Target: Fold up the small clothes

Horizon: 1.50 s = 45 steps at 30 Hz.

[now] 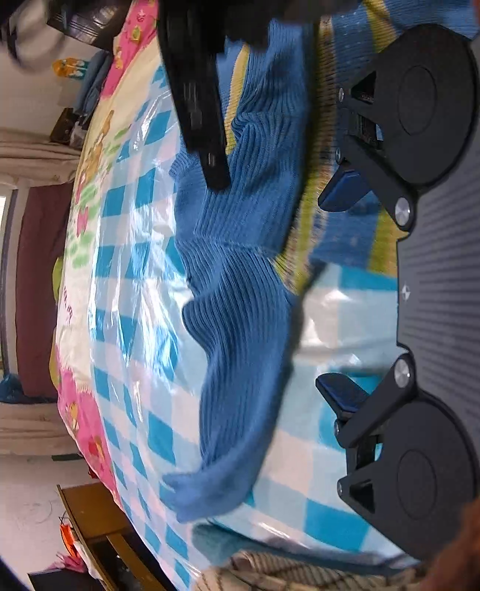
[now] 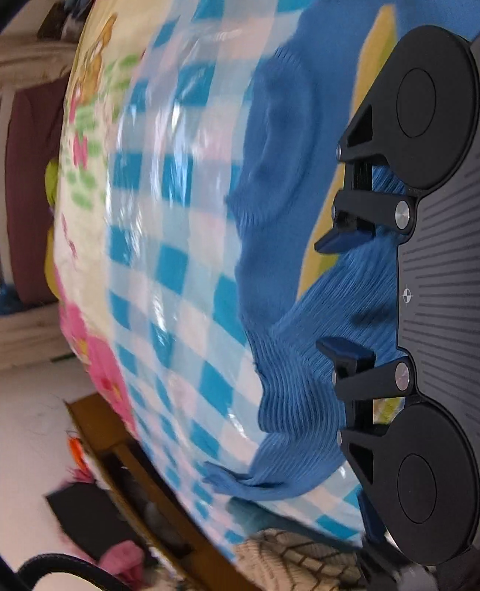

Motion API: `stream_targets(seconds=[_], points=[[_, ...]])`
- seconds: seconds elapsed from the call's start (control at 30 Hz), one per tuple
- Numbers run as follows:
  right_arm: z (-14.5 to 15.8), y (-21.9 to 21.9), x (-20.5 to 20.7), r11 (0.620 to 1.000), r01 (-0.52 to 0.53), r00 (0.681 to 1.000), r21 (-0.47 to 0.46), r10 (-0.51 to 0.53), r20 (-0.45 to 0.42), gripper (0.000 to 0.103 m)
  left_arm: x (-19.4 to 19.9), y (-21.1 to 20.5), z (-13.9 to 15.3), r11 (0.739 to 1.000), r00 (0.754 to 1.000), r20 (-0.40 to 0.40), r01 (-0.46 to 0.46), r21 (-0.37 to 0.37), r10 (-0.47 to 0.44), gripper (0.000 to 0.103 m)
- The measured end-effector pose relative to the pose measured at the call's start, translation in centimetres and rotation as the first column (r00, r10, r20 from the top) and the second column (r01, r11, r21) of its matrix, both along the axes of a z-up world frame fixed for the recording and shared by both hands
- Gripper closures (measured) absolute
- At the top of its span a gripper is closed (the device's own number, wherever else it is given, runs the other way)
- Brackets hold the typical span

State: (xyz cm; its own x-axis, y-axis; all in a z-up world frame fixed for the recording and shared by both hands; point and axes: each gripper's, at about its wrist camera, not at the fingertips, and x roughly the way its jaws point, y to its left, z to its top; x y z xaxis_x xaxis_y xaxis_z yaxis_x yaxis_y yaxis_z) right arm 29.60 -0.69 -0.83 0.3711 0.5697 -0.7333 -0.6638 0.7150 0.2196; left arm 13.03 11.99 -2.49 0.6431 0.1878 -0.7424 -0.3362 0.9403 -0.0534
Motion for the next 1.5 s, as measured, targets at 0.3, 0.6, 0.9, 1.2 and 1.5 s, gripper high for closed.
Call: stream_targets(seconds=[0.3, 0.6, 0.9, 1.2, 1.5], points=[[-0.5, 2.9, -0.3, 0.999, -0.031, 0.999, -0.021, 0.03, -0.038, 0.095, -2.5, 2.9, 1.5, 0.998, 0.995, 0.085, -0.058, 0.023, 0.056, 0.004], [-0.9, 3.1, -0.3, 0.999, 0.001, 1.0, -0.041, -0.002, -0.017, 0.078, -2.9, 9.9, 2.1, 0.966, 0.961, 0.12, -0.256, 0.034, 0.251, 0.004], [1.2, 0.6, -3.3, 0.998, -0.01, 1.0, 0.065, 0.011, -0.008, 0.075, 1.3, 15.4, 1.8, 0.923, 0.918, 0.094, -0.385, -0.028, 0.386, 0.012], [1.4, -1.2, -3.9, 0.991, -0.003, 0.999, 0.133, 0.01, -0.052, 0.074, 2.1, 16.6, 0.0, 0.898, 0.904, 0.023, -0.42, -0.128, 0.426, 0.081], [2.3, -2.9, -3.9, 0.979, 0.031, 0.996, 0.202, -0.015, -0.083, 0.074, 0.1, 14.2, 2.6, 0.928, 0.943, 0.122, -0.273, -0.252, 0.31, 0.09]])
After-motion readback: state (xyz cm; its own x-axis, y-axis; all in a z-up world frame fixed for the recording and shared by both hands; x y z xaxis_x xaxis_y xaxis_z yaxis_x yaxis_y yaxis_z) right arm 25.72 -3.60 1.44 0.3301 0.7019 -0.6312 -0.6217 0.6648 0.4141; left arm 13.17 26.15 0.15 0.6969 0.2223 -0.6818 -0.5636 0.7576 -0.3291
